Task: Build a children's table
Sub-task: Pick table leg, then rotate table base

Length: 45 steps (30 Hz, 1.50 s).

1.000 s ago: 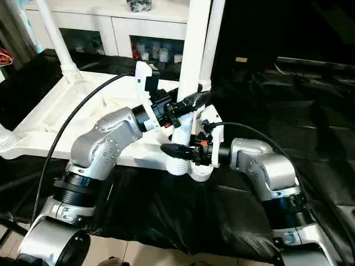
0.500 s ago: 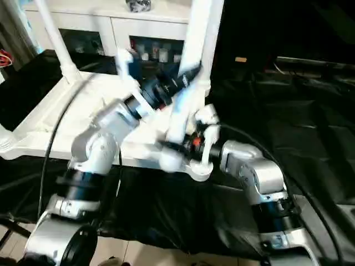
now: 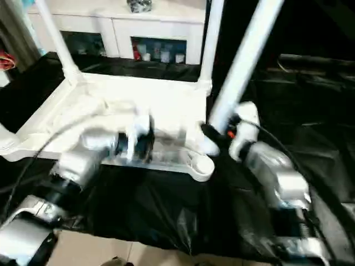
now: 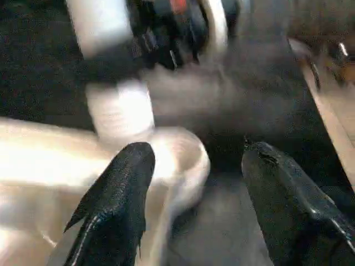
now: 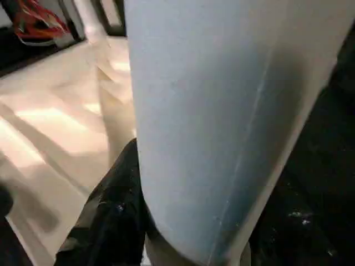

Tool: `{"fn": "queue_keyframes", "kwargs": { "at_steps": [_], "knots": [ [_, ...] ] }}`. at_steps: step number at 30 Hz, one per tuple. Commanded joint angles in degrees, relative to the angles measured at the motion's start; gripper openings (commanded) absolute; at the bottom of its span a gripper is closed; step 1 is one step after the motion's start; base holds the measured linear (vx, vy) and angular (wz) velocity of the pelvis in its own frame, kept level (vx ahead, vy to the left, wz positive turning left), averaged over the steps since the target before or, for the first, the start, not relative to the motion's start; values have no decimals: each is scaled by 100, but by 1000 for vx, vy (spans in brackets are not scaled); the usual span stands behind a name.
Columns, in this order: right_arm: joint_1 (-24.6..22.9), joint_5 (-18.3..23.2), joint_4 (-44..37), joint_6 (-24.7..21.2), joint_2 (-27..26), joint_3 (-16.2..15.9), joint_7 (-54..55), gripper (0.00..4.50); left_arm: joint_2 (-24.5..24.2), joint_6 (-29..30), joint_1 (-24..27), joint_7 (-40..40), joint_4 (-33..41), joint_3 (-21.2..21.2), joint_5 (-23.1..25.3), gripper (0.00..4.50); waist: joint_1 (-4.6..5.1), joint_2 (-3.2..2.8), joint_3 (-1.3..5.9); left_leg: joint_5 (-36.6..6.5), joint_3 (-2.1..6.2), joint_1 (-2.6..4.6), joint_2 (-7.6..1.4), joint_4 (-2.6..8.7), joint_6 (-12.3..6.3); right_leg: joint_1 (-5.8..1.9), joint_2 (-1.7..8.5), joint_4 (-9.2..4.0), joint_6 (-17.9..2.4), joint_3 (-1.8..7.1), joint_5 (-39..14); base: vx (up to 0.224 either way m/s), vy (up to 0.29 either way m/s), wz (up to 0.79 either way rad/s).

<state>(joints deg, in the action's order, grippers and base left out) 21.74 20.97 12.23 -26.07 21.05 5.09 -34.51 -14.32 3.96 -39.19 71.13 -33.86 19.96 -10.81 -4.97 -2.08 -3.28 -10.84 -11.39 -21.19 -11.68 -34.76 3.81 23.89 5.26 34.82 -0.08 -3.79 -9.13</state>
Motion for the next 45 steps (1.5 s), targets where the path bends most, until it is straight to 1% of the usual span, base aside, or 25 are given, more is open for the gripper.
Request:
{"fn": "queue_keyframes", "kwargs": {
  "at_steps": [1,2,3,5,6,7,8,9,10,13,17,19,22,25,26,27,28,31,35,37,38,41,42,43,45],
  "knots": [
    [24,-14,-210,40,75,89,-57,190,-3,-253,-219,117,-195,181,279,266,13,32,455,-1039,70,65,-78,389,-76,-378,245,-400,-1230,210,-1123,0,0,0],
    [-9,-23,-236,38,113,69,-85,190,6,-395,-279,80,-393,242,405,259,13,37,448,-1047,64,63,-76,388,-85,-376,245,-407,-1225,210,-1176,0,0,0],
    [-48,-32,-288,18,135,48,-101,190,10,-540,-361,-10,-635,303,560,259,18,2,442,-1080,62,58,-65,382,-95,-377,239,-428,-1188,210,-1298,0,0,0],
    [-113,-30,-394,-23,146,17,-114,190,40,-808,-529,-162,-1096,355,758,253,15,-3,439,-1097,67,57,-50,382,-104,-383,237,-462,-1064,201,-1514,0,0,0],
    [-122,-27,-412,-28,145,12,-109,190,50,-851,-558,-172,-1175,349,769,226,18,9,436,-1109,69,54,-45,380,-112,-383,237,-470,-1037,199,-1572,0,0,0],
    [-141,-21,-448,-37,145,0,-97,190,68,-942,-617,-203,-1340,338,794,218,23,5,444,-1071,74,40,-41,380,-126,-394,246,-471,-1020,193,-1644,0,0,0],
    [-151,-19,-463,-40,144,-6,-92,190,75,-983,-643,-226,-1413,334,809,212,23,-31,455,-1049,79,44,-40,373,-125,-391,251,-462,-1029,191,-1638,0,0,0],
    [-172,-16,-488,-37,144,-21,-84,190,88,-1085,-705,-249,-1587,326,857,212,31,-21,463,-1017,77,47,-47,369,-144,-382,243,-462,-1064,191,-1578,0,0,0],
    [-195,-16,-513,-40,138,-27,-86,190,104,-1180,-777,-248,-1782,305,900,200,33,-32,463,-1030,72,53,-52,369,-156,-370,235,-460,-1106,188,-1536,0,0,0],
    [-271,-51,-563,-42,158,-80,-129,190,104,-1404,-942,-276,-2254,303,1061,171,29,-37,467,-1024,74,47,-46,368,-197,-372,227,-465,-1116,183,-1458,0,0,0],
    [-288,-56,-572,-37,158,-82,-129,190,89,-1509,-995,-344,-2454,307,1155,134,21,-38,476,-1012,82,43,-64,370,-209,-383,243,-435,-1221,187,-1286,0,0,0],
    [-281,-51,-587,-51,159,-82,-130,190,78,-1568,-1022,-350,-2633,269,1183,129,15,-33,471,-1003,75,44,-65,368,-228,-377,247,-438,-1256,189,-1258,0,0,0],
    [-288,-51,-611,-58,164,-93,-132,190,100,-1711,-1085,-381,-2883,227,1254,97,9,-33,465,-1050,75,48,-65,372,-224,-378,250,-441,-1257,187,-1311,0,0,0],
    [-292,-63,-619,-50,180,-126,-150,190,112,-1820,-1107,-429,-3062,194,1321,85,3,-15,456,-1093,72,54,-64,375,-219,-368,254,-455,-1229,188,-1448,0,0,0],
    [-286,-61,-617,-51,184,-131,-155,190,112,-1830,-1107,-445,-3088,189,1337,76,4,19,461,-1058,73,48,-62,375,-226,-382,261,-455,-1200,191,-1470,0,0,0],
    [-284,-60,-617,-52,185,-132,-156,190,112,-1831,-1107,-448,-3093,188,1340,63,-1,11,460,-1030,76,45,-64,375,-230,-382,265,-450,-1196,194,-1467,0,0,0],
    [-273,-59,-611,-54,189,-135,-161,190,109,-1836,-1107,-460,-3110,184,1351,63,-2,11,454,-1022,74,50,-73,379,-242,-371,266,-456,-1191,193,-1508,0,0,0],
    [-209,-81,-536,-30,214,-166,-218,190,107,-1827,-1115,-284,-3176,58,1258,34,-3,32,454,-974,72,35,-69,377,-268,-374,268,-454,-1175,194,-1532,0,0,0],
    [-174,-88,-516,-30,233,-228,-307,190,70,-1714,-1060,22,-3118,-7,1169,16,12,38,469,-819,69,23,-74,364,-341,-377,270,-414,-1281,197,-1230,0,0,0],
    [-154,-73,-515,-42,242,-264,-377,190,45,-1636,-1005,89,-3087,-2,1189,3,15,41,463,-818,62,19,-71,364,-371,-381,270,-414,-1302,195,-1218,0,0,0],
    [-130,-36,-526,-61,236,-283,-436,190,16,-1503,-948,44,-3054,30,1252,3,13,56,463,-810,62,17,-74,362,-380,-386,276,-408,-1314,195,-1226,0,0,0],
    [-84,136,-665,-194,218,-285,-616,190,12,-1140,-869,-264,-3015,2,1363,1,16,57,447,-863,61,23,-75,363,-396,-380,275,-424,-1298,190,-1404,0,0,0],
    [-84,136,-665,-194,218,-285,-616,190,12,-1140,-869,-264,-3015,2,1363,0,19,55,438,-898,59,25,-76,366,-390,-376,276,-438,-1275,190,-1493,0,0,0],
    [-70,245,-755,-289,227,-304,-752,190,79,-1013,-823,-675,-2965,-133,1336,0,23,77,437,-925,62,25,-78,373,-379,-380,277,-451,-1231,190,-1601,0,0,0],
    [-69,273,-802,-321,256,-352,-852,190,152,-862,-804,-944,-2922,-252,1268,0,35,78,425,-997,71,29,-83,381,-359,-375,271,-461,-1182,182,-1756,0,0,0]
  ]
}}
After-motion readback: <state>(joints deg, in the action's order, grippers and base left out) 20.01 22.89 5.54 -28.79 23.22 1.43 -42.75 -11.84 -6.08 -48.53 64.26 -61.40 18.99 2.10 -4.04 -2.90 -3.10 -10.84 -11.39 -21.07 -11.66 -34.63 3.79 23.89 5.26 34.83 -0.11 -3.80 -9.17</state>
